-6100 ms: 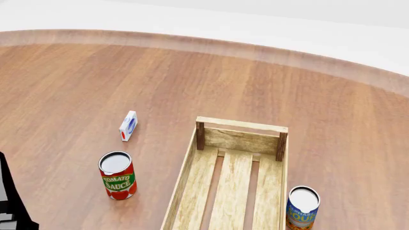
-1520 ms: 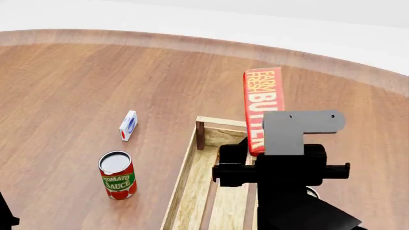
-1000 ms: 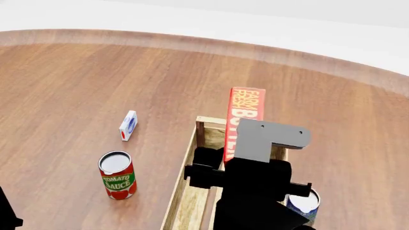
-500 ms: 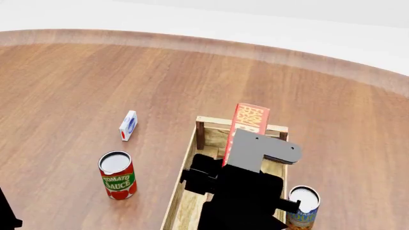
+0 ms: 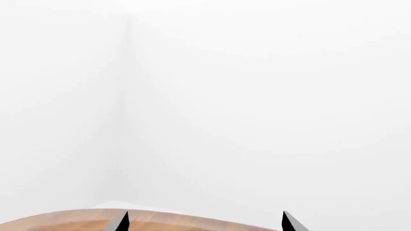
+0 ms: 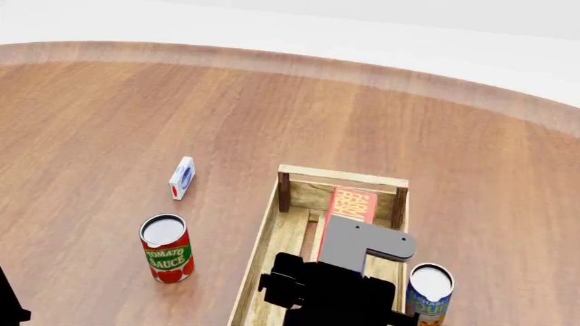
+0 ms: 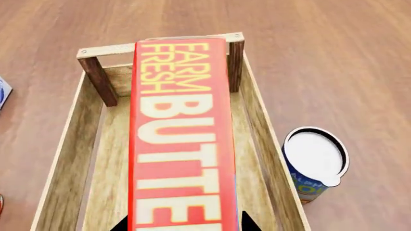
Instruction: Pick up the butter and put it in the tray.
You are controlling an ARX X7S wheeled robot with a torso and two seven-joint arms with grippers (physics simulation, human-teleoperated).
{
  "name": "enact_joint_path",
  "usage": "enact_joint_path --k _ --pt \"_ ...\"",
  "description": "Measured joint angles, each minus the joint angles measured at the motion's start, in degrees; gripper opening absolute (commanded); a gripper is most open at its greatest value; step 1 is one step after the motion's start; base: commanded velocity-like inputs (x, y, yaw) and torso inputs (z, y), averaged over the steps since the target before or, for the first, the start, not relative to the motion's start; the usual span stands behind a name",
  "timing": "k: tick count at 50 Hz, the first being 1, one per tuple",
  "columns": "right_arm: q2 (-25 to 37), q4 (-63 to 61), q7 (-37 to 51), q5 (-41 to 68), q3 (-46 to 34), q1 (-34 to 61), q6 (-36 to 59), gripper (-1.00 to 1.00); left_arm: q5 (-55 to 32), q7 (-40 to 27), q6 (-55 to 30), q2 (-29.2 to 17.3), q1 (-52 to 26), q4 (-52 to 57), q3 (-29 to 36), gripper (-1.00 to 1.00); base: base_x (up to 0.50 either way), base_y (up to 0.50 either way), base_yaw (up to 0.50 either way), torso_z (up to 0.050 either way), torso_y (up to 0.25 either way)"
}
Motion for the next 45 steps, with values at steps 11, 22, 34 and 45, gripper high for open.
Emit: enact_joint_path --k 11,22,34,45 --pt "-0.32 4.61 -1.82 -0.22 -0.75 -0.05 -2.82 -1.00 0.00 -0.15 0.02 -0.11 -0.01 0.02 0.22 1.00 0.00 0.00 0.00 0.001 0.001" --pt "-0.82 8.92 -3.65 -0.49 -1.88 0.48 -5.27 -1.00 -0.27 -0.34 0.02 -0.26 -0.10 0.06 0.18 1.00 0.00 0.00 0.00 0.000 0.002" --pt "-1.29 11.87 -4.90 -0.39 -3.61 0.91 -6.97 -1.00 -0.71 -0.68 -0.21 -0.53 -0.17 0.42 0.02 1.00 0.00 0.00 0.00 0.000 0.001" --pt "-1.59 13.71 -5.63 0.15 -4.90 1.25 -8.14 -1.00 -0.93 -0.89 -0.20 -0.72 -0.20 0.50 -0.04 1.00 0.00 0.00 0.00 0.001 0.002"
